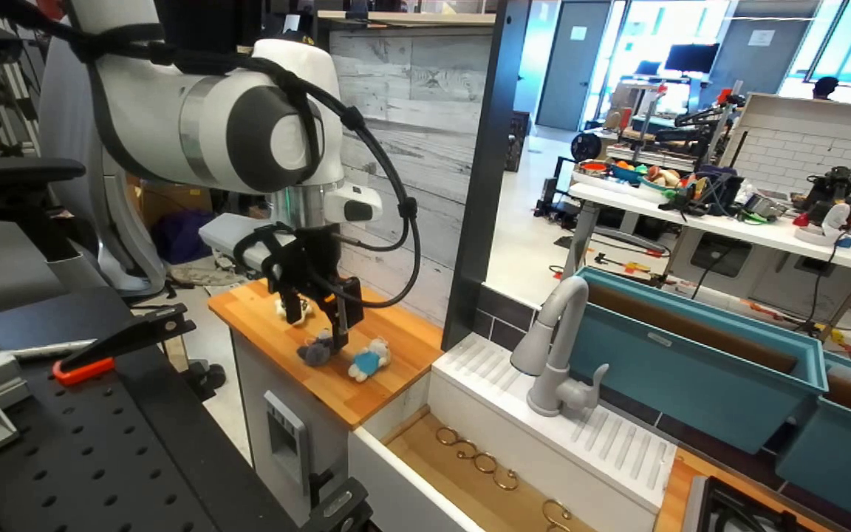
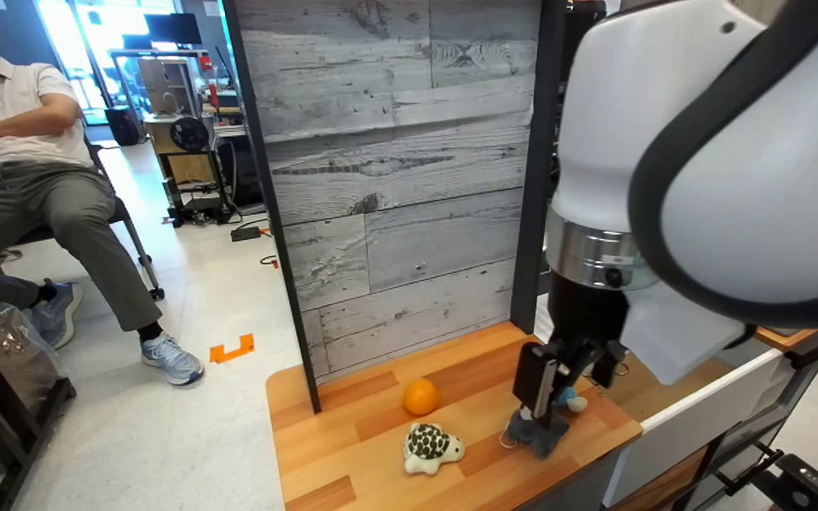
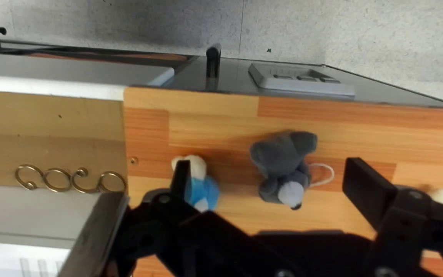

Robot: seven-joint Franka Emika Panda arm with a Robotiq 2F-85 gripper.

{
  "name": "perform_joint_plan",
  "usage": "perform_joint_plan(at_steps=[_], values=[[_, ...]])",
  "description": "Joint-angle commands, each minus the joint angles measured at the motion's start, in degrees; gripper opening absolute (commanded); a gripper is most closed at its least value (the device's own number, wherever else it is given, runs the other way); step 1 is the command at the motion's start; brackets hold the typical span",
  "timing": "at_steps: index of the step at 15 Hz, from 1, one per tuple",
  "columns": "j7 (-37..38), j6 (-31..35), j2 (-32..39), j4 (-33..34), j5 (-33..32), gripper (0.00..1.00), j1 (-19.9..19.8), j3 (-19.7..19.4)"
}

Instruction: Move the orange ball slightly to the left

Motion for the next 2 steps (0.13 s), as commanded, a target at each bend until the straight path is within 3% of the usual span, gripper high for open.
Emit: perform_joint_plan(at_steps=[1, 2], values=[[-0.99, 0.56, -1.16, -1.87, 1.24, 1.0, 0.19, -0.41], [-0.99, 0.66, -2.01, -2.98, 1.25, 1.0, 0.04, -0.41]])
